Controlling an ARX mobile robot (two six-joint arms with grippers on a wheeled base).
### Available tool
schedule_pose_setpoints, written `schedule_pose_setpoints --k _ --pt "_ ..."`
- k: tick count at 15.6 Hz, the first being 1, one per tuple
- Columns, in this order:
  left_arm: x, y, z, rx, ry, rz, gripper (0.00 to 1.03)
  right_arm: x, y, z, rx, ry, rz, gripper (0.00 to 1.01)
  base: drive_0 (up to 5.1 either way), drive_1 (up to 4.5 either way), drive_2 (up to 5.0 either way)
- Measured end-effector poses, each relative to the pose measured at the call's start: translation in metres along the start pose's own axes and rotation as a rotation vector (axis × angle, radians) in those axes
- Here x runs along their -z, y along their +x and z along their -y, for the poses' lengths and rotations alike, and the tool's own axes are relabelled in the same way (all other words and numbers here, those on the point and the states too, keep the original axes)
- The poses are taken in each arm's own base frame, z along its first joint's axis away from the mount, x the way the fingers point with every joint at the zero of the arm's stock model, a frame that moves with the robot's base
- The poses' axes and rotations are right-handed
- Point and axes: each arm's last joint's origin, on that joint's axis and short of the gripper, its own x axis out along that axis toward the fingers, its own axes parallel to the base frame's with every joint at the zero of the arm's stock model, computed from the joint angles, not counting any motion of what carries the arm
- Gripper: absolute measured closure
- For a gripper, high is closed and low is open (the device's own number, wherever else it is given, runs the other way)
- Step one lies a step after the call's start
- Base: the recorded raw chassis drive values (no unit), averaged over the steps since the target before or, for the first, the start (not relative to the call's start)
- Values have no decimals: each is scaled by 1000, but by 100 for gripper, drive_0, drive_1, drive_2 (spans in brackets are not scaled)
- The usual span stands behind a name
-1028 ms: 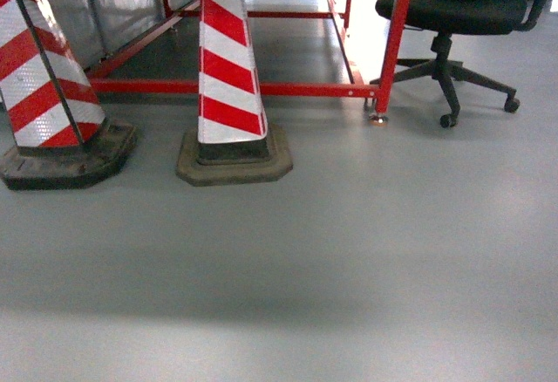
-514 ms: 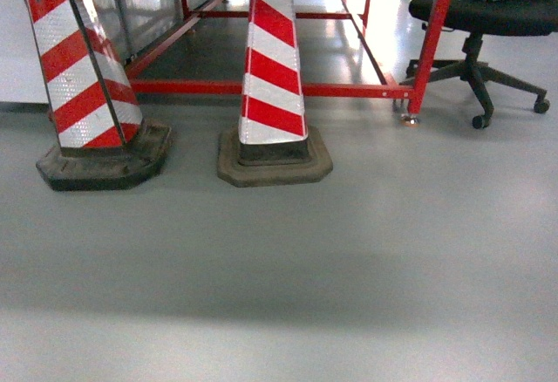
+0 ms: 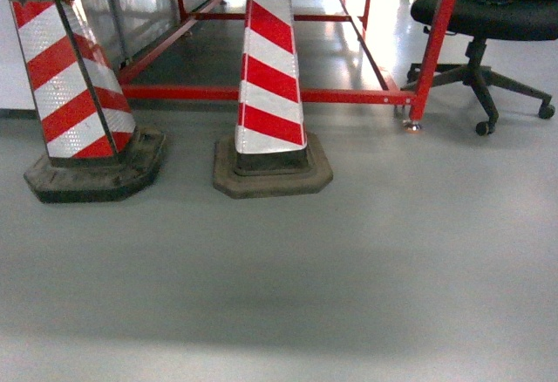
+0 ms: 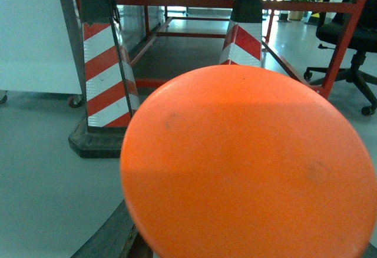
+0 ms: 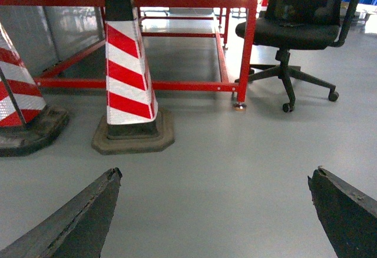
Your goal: Pick capacitor and pack into box
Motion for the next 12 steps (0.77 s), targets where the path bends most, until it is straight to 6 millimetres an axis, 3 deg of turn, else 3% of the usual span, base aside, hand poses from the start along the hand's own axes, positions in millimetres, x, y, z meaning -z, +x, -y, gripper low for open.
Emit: schedule_pose_setpoints --k 12 --pt "0 0 0 -2 0 -3 59 0 0 0 0 0 0 3 5 417 -407"
